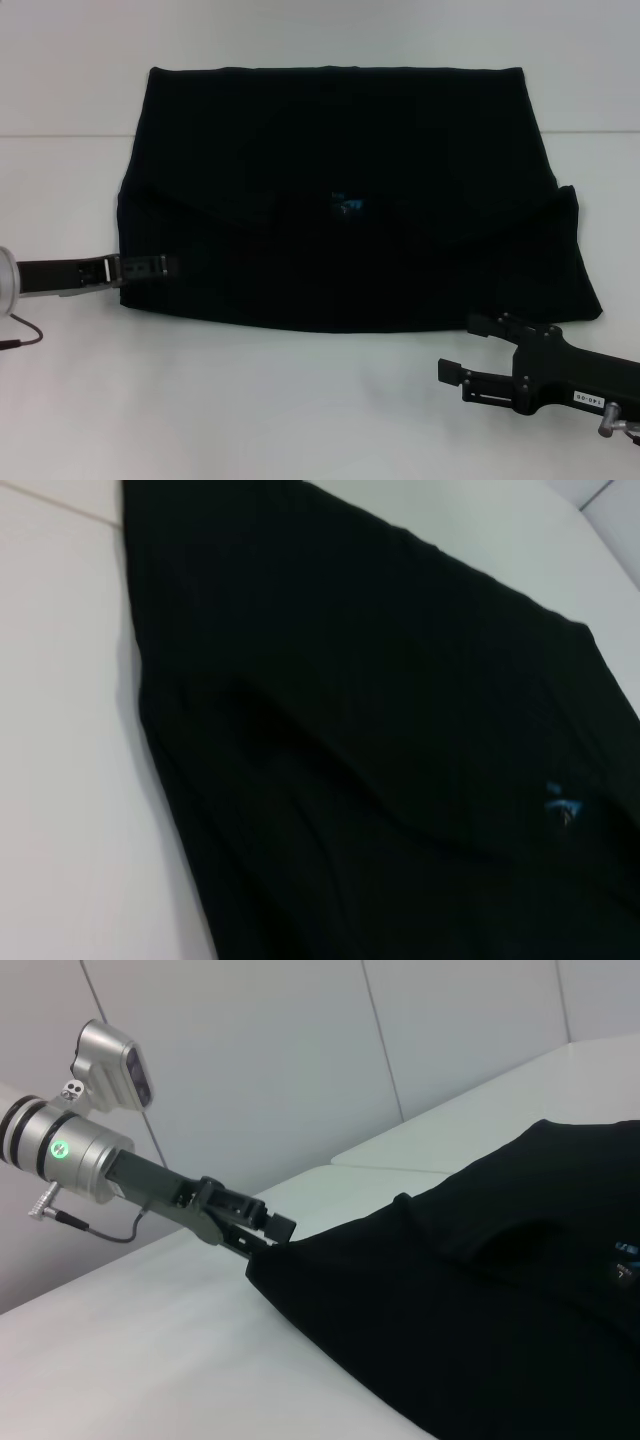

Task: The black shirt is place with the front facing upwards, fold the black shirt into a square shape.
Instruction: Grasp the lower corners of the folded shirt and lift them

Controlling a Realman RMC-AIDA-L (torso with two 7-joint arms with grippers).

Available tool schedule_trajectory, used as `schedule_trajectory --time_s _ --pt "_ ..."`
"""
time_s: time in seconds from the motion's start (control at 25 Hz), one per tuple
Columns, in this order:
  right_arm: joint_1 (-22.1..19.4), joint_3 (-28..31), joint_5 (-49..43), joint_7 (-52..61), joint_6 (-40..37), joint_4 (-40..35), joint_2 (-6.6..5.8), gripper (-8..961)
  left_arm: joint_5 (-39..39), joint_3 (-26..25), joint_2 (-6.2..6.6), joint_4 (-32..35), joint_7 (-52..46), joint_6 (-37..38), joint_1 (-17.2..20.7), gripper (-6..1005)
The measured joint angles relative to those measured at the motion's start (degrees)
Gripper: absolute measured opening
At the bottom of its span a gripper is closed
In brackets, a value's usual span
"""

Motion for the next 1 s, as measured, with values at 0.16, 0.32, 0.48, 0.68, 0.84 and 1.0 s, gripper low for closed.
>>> schedule_trajectory --time_s 0.16,0.32,0.48,0.68,0.84,1.0 --pt "0.0 0.0 0.48 0.0 0.02 0.01 0.02 934 0.11 2.41 -0.18 0.15 -2.03 -0.52 -0.02 963" --pt "-0.04 0.39 0.7 0.0 0.38 0.23 0.03 934 0.27 3.26 -0.2 1.02 -2.1 0.74 -0.11 931" --pt "-0.18 0.8 0.71 0.1 0.35 0.3 0.03 933 1.1 4.15 -0.2 1.49 -2.33 0.71 -0.12 822" --pt "-0.44 1.33 0.7 0.22 0.08 0.34 0.03 933 1.47 4.11 -0.2 1.52 -2.44 0.42 -0.11 639" --pt "-0.57 1.9 0.7 2.24 0.14 0.12 -0.04 932 1.53 4.11 -0.2 1.54 -2.42 0.34 -0.11 494" --pt "-0.65 2.58 0.59 9.44 0.69 -1.71 -0.99 932 1.96 4.12 -0.2 1.54 -2.35 0.23 -0.1 409"
